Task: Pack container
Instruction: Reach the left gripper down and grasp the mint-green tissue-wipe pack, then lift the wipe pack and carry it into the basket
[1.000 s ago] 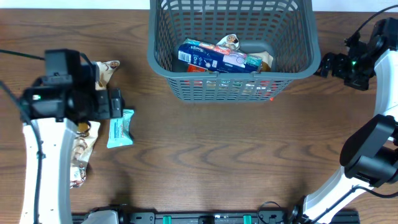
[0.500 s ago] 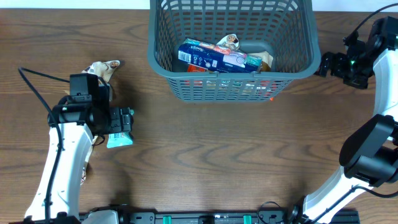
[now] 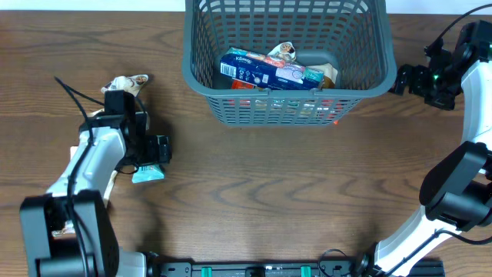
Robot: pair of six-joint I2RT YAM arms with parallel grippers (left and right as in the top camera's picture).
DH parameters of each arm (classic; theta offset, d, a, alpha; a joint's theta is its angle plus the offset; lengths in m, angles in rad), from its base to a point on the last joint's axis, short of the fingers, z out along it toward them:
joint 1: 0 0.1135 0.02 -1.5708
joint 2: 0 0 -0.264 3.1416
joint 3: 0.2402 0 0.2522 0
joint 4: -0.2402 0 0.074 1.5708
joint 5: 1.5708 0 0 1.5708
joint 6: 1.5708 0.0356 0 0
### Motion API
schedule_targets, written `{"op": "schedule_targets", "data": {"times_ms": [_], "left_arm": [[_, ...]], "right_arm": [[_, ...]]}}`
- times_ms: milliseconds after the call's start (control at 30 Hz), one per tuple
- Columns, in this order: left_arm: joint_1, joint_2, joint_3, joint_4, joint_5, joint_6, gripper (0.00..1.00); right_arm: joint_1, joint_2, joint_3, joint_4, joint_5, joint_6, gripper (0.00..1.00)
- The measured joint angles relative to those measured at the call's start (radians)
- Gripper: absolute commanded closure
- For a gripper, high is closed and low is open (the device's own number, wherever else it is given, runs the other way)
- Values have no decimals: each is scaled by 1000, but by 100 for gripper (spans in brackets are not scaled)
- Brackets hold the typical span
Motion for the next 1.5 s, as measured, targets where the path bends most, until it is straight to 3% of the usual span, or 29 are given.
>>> {"op": "schedule_targets", "data": {"times_ms": [300, 400, 500, 667, 833, 900, 1233, 1500], "left_arm": [[0, 87, 0, 50, 7, 0, 1], [0, 102, 0, 55, 6, 3, 14], [0, 109, -1, 56, 7, 8, 35], [0, 110, -1, 52, 7, 13, 51], [0, 110, -1, 37, 6, 14, 86], [0, 110, -1, 29, 7, 8, 94], [0, 92, 50, -89, 37, -9, 94], [-2, -42, 418, -333, 45, -15, 94]], "right_arm": [[0, 0, 0, -2, 0, 0, 1], [0, 0, 0, -2, 0, 0, 1], [0, 0, 0, -2, 3, 0, 1], [0, 0, 0, -3, 8, -1, 1], [0, 0, 0, -3, 11, -1, 1], [0, 0, 0, -3, 11, -1, 1], [0, 0, 0, -5, 14, -3, 1], [0, 0, 0, -5, 18, -3, 1]]}}
